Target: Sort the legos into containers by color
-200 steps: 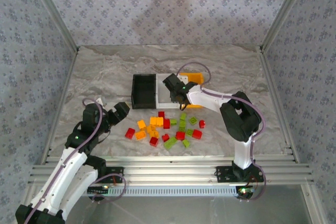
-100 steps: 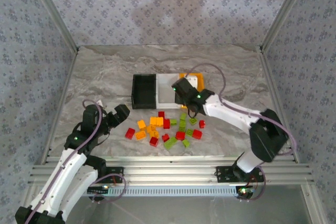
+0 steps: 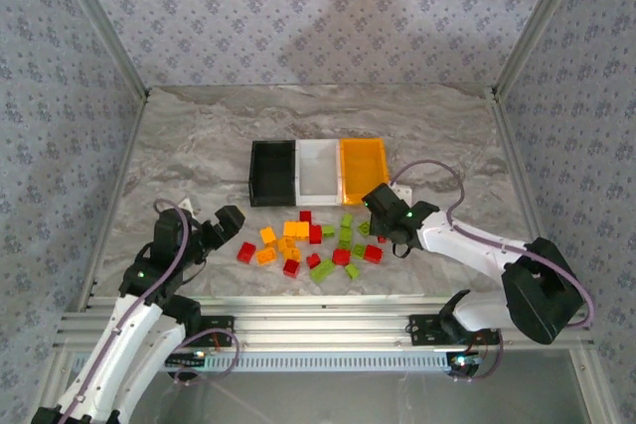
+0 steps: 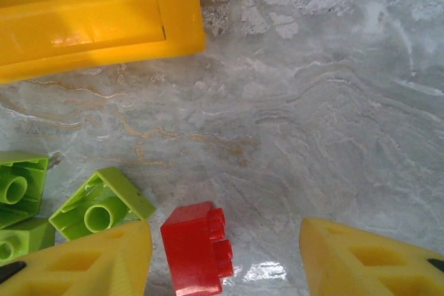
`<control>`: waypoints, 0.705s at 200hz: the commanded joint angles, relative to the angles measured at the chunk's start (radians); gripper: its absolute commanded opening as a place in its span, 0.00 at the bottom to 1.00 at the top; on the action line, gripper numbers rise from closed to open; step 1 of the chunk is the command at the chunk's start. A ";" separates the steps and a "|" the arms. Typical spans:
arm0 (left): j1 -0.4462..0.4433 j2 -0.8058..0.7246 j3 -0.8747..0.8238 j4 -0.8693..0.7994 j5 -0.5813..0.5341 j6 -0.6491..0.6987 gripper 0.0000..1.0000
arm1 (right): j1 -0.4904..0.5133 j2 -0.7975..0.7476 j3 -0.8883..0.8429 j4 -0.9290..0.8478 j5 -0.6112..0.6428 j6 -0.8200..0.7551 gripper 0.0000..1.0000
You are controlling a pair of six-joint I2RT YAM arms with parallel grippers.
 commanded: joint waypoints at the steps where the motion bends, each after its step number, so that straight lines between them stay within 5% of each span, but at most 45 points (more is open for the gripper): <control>1: -0.006 -0.006 -0.005 -0.011 0.016 -0.011 1.00 | -0.010 0.035 -0.009 0.032 -0.036 -0.012 0.57; 87: -0.006 -0.007 -0.015 -0.008 0.007 -0.016 0.99 | -0.015 0.091 -0.057 0.097 -0.062 0.006 0.41; 141: -0.006 -0.002 -0.015 0.001 0.001 -0.020 1.00 | -0.015 0.016 -0.029 0.055 -0.049 -0.024 0.21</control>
